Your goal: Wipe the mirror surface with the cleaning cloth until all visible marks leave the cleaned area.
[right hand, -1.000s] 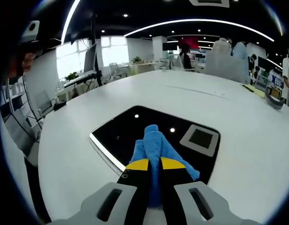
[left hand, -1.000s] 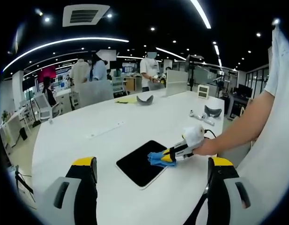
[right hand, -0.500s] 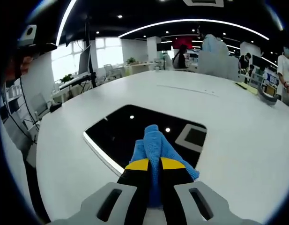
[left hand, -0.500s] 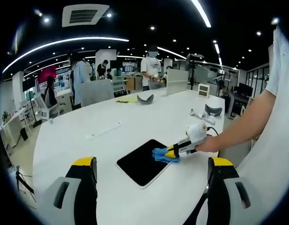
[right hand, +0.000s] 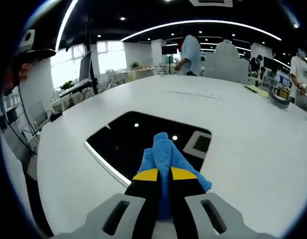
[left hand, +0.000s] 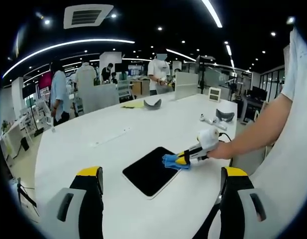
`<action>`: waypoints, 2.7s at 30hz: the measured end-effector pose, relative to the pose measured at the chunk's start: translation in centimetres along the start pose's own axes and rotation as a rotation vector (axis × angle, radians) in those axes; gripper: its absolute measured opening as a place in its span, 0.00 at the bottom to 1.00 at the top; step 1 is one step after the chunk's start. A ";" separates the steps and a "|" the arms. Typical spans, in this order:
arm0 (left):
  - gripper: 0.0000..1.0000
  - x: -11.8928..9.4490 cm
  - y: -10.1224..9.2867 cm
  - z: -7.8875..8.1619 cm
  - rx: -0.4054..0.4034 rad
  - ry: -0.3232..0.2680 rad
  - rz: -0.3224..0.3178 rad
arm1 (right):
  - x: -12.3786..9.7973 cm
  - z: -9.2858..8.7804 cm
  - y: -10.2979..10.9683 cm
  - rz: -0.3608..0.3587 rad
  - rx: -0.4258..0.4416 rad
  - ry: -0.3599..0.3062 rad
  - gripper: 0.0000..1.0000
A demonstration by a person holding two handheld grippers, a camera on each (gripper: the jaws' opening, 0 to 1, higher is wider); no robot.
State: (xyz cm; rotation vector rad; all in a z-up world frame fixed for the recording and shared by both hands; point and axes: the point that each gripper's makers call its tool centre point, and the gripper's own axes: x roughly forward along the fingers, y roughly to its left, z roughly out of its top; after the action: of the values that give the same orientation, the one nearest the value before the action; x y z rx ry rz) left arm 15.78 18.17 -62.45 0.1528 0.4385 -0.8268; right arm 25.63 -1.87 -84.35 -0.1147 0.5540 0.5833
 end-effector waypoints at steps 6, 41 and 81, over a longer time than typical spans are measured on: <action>0.99 -0.2 -0.2 0.3 -0.004 -0.010 0.000 | -0.1 -0.1 -0.2 -0.008 0.005 -0.002 0.02; 0.99 -0.4 0.8 0.5 -0.003 -0.022 0.023 | 1.1 0.8 -1.9 -0.088 0.066 -0.018 0.02; 0.99 -0.3 2.0 -0.3 0.006 0.006 0.013 | 4.2 2.7 -3.2 0.002 -0.004 0.061 0.02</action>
State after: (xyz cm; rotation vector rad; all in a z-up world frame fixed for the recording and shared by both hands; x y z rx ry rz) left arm 17.03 19.82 -62.71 0.1632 0.4405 -0.8154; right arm 31.60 -1.80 -84.47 -0.1367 0.6125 0.5842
